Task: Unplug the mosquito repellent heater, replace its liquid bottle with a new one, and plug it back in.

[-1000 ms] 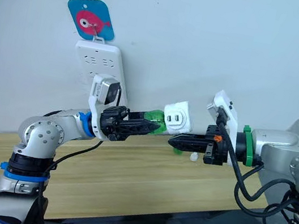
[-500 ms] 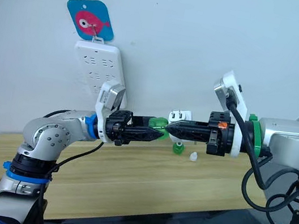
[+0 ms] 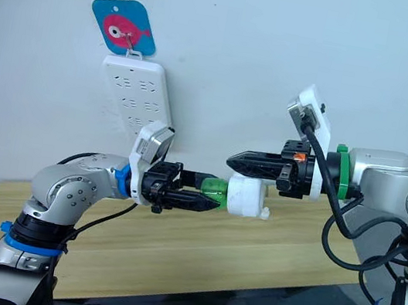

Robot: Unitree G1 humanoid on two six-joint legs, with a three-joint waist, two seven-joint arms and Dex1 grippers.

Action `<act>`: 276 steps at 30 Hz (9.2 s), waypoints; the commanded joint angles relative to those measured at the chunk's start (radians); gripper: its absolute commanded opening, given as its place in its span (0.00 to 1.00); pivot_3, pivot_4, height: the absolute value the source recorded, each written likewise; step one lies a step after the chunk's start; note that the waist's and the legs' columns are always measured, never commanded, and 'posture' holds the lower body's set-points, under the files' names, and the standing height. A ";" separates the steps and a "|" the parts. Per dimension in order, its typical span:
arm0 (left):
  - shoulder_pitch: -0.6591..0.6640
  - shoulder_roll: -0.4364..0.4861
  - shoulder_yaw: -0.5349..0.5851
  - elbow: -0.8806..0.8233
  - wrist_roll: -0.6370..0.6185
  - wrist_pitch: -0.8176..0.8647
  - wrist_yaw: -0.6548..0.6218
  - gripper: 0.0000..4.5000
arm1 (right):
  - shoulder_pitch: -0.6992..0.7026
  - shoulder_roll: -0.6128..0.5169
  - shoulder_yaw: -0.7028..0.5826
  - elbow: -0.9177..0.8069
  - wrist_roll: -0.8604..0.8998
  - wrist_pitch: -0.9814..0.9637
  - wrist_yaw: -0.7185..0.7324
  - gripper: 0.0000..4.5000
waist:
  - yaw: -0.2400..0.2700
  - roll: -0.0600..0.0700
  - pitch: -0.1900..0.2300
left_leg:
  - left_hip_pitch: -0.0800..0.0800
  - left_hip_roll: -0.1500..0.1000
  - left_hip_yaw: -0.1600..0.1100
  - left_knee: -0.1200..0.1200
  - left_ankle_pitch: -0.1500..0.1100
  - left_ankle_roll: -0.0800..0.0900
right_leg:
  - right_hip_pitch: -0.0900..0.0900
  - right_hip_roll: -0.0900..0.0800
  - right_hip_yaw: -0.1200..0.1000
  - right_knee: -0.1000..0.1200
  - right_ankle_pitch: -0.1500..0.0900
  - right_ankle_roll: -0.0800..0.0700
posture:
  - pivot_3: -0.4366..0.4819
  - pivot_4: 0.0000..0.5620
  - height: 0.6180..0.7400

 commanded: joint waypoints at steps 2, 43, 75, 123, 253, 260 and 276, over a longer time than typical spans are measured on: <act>-0.008 0.013 0.014 -0.041 -0.015 -0.016 -0.025 0.51 | -0.018 -0.014 0.004 -0.006 -0.049 0.011 0.072 0.00 | 0.000 0.000 0.000 | 0.000 0.000 0.000 0.000 0.000 0.000 | 0.000 0.000 0.000 0.000 0.000 0.000 | 0.24 0.17 0.97; -0.042 -0.006 0.059 -0.057 -0.123 0.067 0.052 0.51 | 0.023 -0.001 0.041 -0.034 -0.340 -0.006 0.357 0.00 | 0.001 0.000 0.000 | 0.000 0.000 0.000 0.000 0.000 0.001 | 0.000 0.000 0.000 0.000 0.000 0.000 | 0.25 0.16 0.97; -0.014 -0.029 0.039 -0.057 -0.033 -0.061 0.097 0.51 | -0.008 0.059 -0.001 0.026 -0.461 -0.054 0.299 0.00 | 0.001 0.000 0.000 | 0.000 0.000 0.000 0.000 0.000 0.001 | 0.000 0.000 0.000 0.000 0.001 -0.002 | 0.24 0.17 0.97; 0.286 -0.310 -0.063 0.065 0.603 -1.046 0.446 0.51 | 0.610 0.410 0.035 -0.348 0.274 -0.699 -1.046 1.00 | -0.041 0.005 -0.026 | 0.002 0.001 0.002 -0.001 -0.004 0.006 | 0.007 0.003 0.005 -0.010 -0.003 0.005 | 0.18 0.16 0.97; -0.100 0.210 0.237 0.557 0.417 -0.400 0.068 0.87 | 0.353 0.378 0.115 -0.394 -0.465 -0.362 -0.387 0.68 | -0.005 0.005 -0.038 | 0.001 0.002 -0.001 -0.002 -0.005 0.009 | 0.006 0.002 0.001 -0.008 -0.004 0.003 | 0.23 0.21 0.97; -0.139 0.170 0.237 0.569 0.411 -0.397 0.098 0.38 | 0.348 0.398 0.142 -0.386 -0.483 -0.362 -0.378 0.68 | -0.001 0.004 -0.037 | 0.001 0.002 -0.001 -0.002 -0.005 0.009 | 0.006 0.002 0.000 -0.009 -0.004 0.003 | 0.23 0.22 0.97; -0.083 0.149 0.257 0.446 0.368 -0.323 0.124 0.29 | 0.141 0.623 0.336 -0.147 -0.782 -0.309 -0.438 0.68 | 0.000 0.004 -0.037 | 0.000 0.001 -0.003 -0.001 -0.005 0.009 | 0.006 0.002 -0.001 -0.009 -0.004 0.002 | 0.24 0.22 0.97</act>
